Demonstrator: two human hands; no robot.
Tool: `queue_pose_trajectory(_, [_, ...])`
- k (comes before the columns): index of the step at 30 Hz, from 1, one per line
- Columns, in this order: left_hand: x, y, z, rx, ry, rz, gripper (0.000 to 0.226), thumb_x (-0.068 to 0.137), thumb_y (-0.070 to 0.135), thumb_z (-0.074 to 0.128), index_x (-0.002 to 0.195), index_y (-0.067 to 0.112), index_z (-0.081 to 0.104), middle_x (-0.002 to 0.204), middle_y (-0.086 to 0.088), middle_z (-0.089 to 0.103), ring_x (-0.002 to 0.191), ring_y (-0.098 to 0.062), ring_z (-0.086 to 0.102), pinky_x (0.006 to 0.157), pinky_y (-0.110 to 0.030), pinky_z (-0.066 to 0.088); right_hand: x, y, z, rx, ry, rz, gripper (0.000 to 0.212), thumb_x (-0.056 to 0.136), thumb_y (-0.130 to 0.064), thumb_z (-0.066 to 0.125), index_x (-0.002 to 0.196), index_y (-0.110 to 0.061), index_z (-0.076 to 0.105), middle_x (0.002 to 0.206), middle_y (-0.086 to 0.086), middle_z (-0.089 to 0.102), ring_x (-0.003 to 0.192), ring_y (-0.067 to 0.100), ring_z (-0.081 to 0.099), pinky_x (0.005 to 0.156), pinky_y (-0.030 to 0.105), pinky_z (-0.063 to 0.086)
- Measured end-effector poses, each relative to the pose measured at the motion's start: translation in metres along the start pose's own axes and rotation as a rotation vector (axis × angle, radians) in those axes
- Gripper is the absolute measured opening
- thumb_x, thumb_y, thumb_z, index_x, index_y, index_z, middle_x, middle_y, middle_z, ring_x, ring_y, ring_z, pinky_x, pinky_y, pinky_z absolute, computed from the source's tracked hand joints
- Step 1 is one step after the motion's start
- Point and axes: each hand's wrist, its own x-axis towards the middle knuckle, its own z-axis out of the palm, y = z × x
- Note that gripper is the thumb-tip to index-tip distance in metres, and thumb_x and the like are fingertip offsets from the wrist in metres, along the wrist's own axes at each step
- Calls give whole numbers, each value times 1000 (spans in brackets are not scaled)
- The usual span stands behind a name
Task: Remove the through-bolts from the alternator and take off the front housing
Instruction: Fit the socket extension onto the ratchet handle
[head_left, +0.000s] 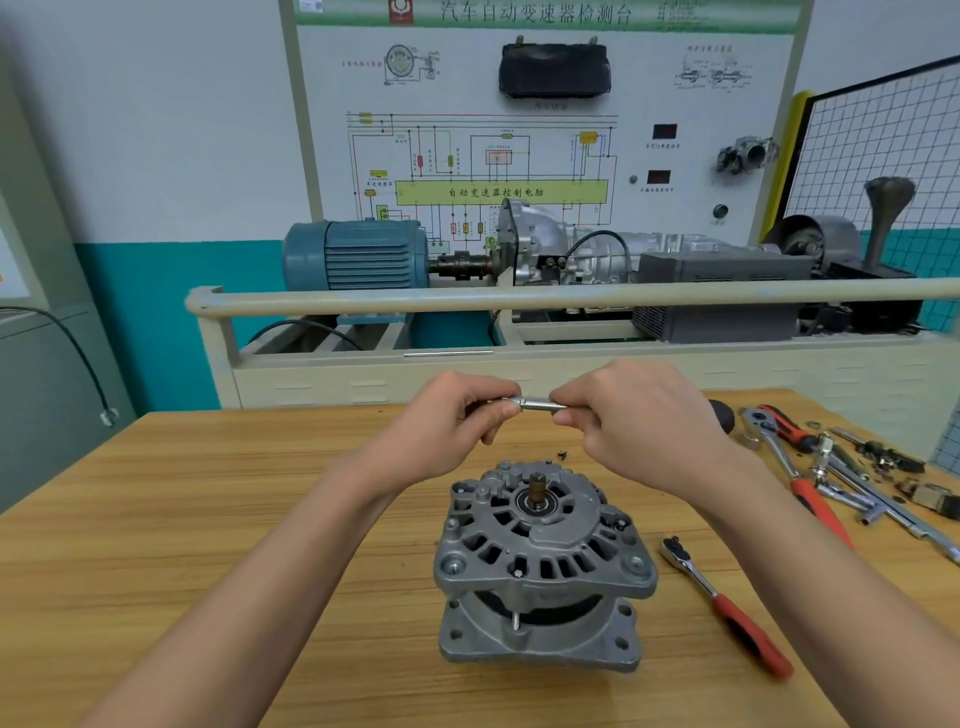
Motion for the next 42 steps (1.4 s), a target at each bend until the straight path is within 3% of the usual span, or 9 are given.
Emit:
queue_pose_trajectory(3, [3,3,-1,-8,0,38,26,98,10,50,74,15,57,59,0,48,54,-4,40,57,-17,33,0,7,-1,27,56,-34,33,97,-35,48,66,-23,42,58,-3,52,61,22,46,48,30,24])
queue_pose_trajectory(8, [6,-2,-4,39,60,66,21,98,12,52,81,5,62,59,5,51,54,-5,44,55,-18,36,4,7,11,110,164,-44,21,95,-36,51,86,-26,67,70,-4,66,65,20,56,52,30,34])
queue_pose_trajectory(13, [17,-6,6,235,-166,-88,13,95,27,57,92,16,65,75,10,64,69,-9,58,67,-25,47,6,19,19,244,-41,-18,18,95,-35,56,104,-35,72,70,-11,66,61,8,51,55,25,38])
queue_pose_trajectory(20, [15,-8,20,432,-71,-3,19,99,33,45,98,17,55,74,7,52,67,-16,49,59,-31,34,6,24,16,365,-16,83,30,81,-53,67,99,-30,71,81,-15,66,77,9,59,68,30,48])
queue_pose_trajectory(25, [7,-13,14,215,126,-62,18,99,24,46,83,22,53,67,5,53,61,-14,48,57,-30,39,4,32,11,480,269,258,70,71,-66,59,123,-21,59,102,-11,61,94,7,54,89,31,44])
queue_pose_trajectory(28, [1,-11,12,-231,201,-152,26,102,15,40,77,16,49,60,7,44,56,-9,41,55,-20,37,8,24,3,1096,263,490,91,69,-55,68,143,-13,35,121,-7,57,102,7,60,85,25,49])
queue_pose_trajectory(30, [-2,-8,15,-474,175,-186,27,103,14,35,79,12,47,59,6,42,58,-11,40,57,-20,37,17,8,3,1454,145,420,76,79,-44,65,140,-6,39,112,2,68,96,15,68,80,30,56])
queue_pose_trajectory(34, [-14,-8,17,-604,120,-184,25,103,14,33,82,9,46,61,6,47,65,-13,46,68,-26,41,30,-26,8,1469,144,127,15,97,-14,52,108,-7,59,87,1,73,83,12,68,72,28,54])
queue_pose_trajectory(42, [-31,-18,10,-454,29,-304,11,90,10,62,96,9,71,93,1,74,93,-15,67,89,-26,51,24,-44,28,1346,102,64,6,92,-9,59,94,-11,65,71,-4,70,69,8,67,63,18,49])
